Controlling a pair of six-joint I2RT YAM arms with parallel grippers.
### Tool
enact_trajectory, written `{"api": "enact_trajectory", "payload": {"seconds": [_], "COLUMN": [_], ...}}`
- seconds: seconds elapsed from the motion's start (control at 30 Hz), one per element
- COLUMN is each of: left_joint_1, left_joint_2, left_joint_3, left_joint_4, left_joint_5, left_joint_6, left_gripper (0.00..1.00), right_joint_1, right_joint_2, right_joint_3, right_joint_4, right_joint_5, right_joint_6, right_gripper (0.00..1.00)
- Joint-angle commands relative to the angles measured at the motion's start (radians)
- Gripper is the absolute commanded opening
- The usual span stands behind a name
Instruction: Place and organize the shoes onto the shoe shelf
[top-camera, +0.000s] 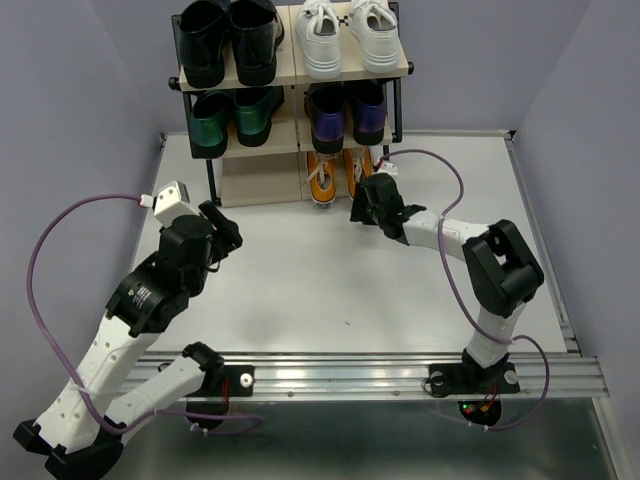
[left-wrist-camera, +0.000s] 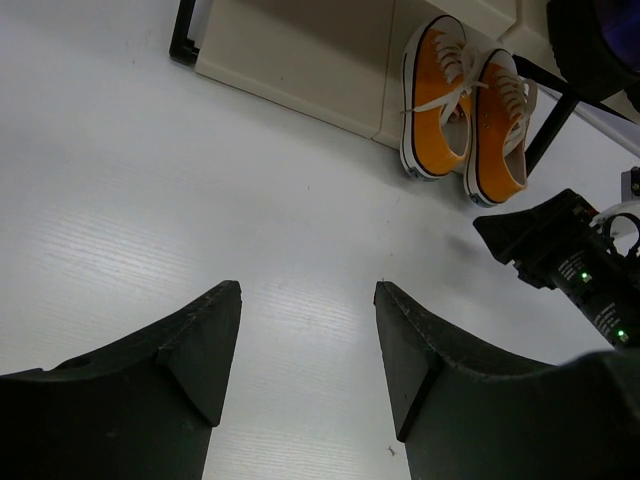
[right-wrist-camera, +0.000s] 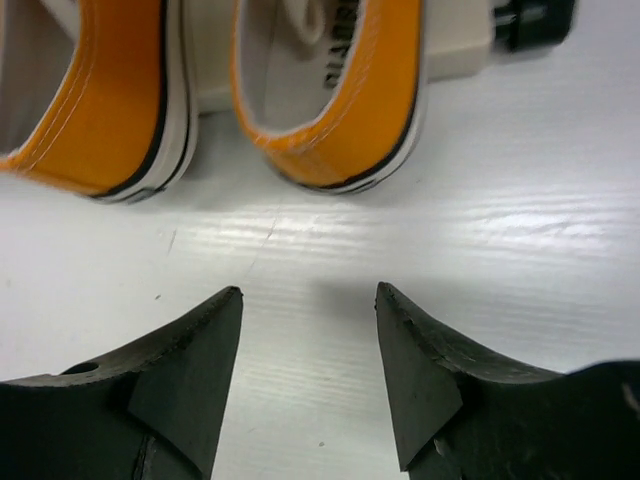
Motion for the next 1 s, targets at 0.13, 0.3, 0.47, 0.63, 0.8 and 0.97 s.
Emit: {"api": "enact_trajectory", "payload": {"seconds": [0.13,0.3,0.47,0.63,0.8,0.97], "left_joint_1": [0.002,0.001,0.002,0.001,0.002,0.001], "left_joint_2": [0.003,-0.001,0.000,-0.007,-0.017,-0.014], "left_joint_3": [0.006,0.006,0.018,0.031,0.023,0.020], "left_joint_4": [0.010,-0.002,-0.020,-0.039,-0.045,-0.039], "left_joint_5": [-0.030,-0.036,-0.047,-0.055,-0.055,-0.055], "left_joint_6": [-0.002,-0.005,0.000,0.009,0.009,0.009], "left_gripper": [0.67,0.67,0.67,0.67,0.67,0.67], "right_joint_1": [0.107,0.107,0.117,0.117,0.117,0.117], "right_joint_2": [0.021,0.107,0.183,0.243,0.285,0.280], "right_joint_3": [0.020,0.083,0.163,0.249,0.306,0.291], "right_joint_4": [0.113,0.128,0.131,0.139,0.141,0.147], "right_joint_5": [-0.011,-0.029,-0.016,0.036,0.107,0.116], "right_joint_6": [0.059,0.082,0.116,0.148,0.164,0.174], "right_gripper": [0.60,0.57,0.55,0.53,0.54,0.54]}}
